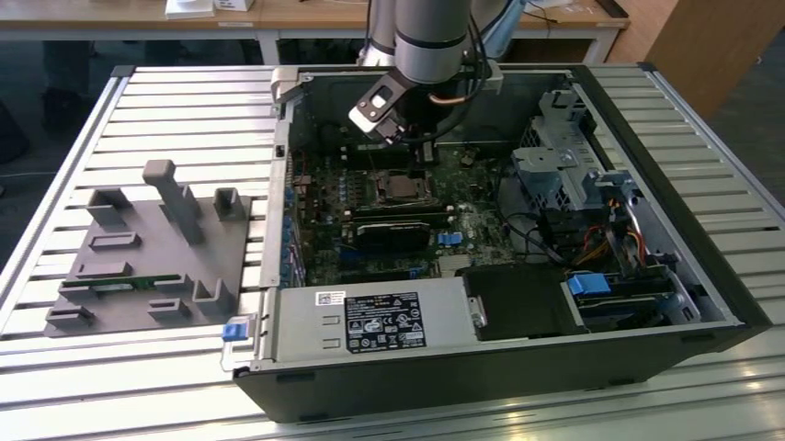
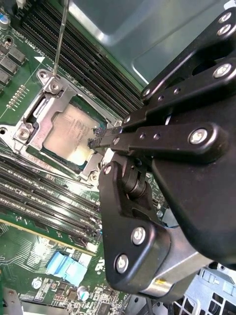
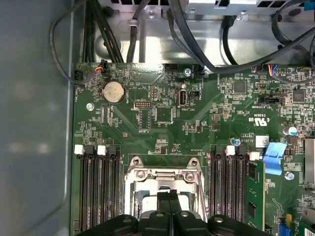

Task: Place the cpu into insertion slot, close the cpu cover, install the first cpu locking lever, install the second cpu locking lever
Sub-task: 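Close the cpu cover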

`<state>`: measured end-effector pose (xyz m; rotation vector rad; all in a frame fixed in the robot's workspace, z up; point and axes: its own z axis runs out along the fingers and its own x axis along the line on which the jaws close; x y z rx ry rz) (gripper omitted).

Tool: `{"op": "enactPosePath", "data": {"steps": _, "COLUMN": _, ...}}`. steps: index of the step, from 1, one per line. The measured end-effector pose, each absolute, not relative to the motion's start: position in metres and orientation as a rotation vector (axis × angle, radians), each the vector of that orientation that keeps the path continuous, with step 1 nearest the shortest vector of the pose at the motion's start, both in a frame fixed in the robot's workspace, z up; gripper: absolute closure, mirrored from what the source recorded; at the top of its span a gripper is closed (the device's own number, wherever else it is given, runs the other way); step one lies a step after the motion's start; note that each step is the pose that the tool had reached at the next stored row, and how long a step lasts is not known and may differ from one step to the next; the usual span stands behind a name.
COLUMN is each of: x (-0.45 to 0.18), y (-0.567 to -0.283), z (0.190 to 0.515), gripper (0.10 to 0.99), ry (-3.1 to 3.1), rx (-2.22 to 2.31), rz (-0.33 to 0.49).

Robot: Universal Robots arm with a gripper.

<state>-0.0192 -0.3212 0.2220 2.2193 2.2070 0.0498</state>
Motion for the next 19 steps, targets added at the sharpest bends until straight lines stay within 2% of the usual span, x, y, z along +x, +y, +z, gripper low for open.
{"op": "enactPosePath", "data": {"steps": 19, "x": -0.032, "y": -0.321, "z": 0.218, "gripper": 0.980, "ry": 2.207, "rx": 2.219, "rz": 0.050}}
